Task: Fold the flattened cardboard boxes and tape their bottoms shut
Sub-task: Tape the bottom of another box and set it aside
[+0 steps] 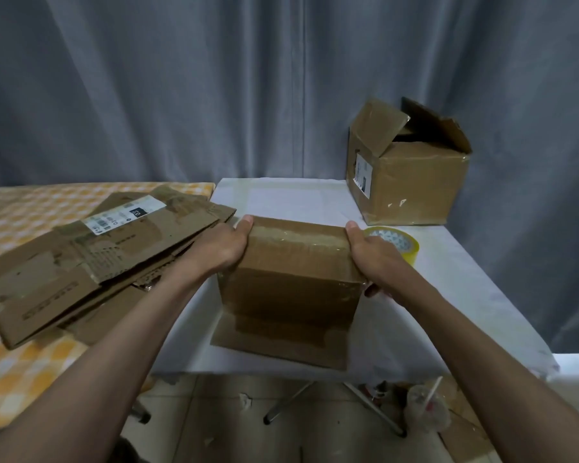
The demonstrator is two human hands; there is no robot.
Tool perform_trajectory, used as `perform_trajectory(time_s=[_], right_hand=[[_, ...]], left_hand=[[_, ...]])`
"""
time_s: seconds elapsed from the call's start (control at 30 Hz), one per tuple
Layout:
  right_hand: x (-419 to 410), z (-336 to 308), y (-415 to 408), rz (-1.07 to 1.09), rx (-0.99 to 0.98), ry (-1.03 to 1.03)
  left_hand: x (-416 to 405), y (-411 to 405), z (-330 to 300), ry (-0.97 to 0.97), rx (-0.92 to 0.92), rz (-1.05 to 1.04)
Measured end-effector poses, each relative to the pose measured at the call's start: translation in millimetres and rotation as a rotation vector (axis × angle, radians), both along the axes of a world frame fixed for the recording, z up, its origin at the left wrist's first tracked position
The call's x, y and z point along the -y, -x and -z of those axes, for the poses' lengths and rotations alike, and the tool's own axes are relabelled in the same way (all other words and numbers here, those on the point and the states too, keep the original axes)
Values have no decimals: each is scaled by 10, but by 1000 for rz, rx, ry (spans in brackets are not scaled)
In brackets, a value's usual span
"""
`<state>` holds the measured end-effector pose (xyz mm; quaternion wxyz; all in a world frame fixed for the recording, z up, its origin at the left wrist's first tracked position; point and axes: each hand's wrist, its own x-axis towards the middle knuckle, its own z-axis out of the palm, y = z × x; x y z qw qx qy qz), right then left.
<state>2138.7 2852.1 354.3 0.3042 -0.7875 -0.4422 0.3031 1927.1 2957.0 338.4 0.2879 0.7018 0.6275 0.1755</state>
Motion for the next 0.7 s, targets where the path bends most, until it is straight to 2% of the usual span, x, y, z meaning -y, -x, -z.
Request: perform_trajectory(time_s=[0.17,0.3,0.53,0.7], right_hand=[[10,-17,44,-82,142,-50],[25,-24,26,9,14,-114],[66,-327,-47,84,-55,-374],[185,-398,-27,134,-78,-599]], left_hand=[[124,-46,-71,-59,16,6],[260,-10,-151,-99,56,-23],[499,78,-502,-253,475,-42],[640,67,-616,-438,529,-93]])
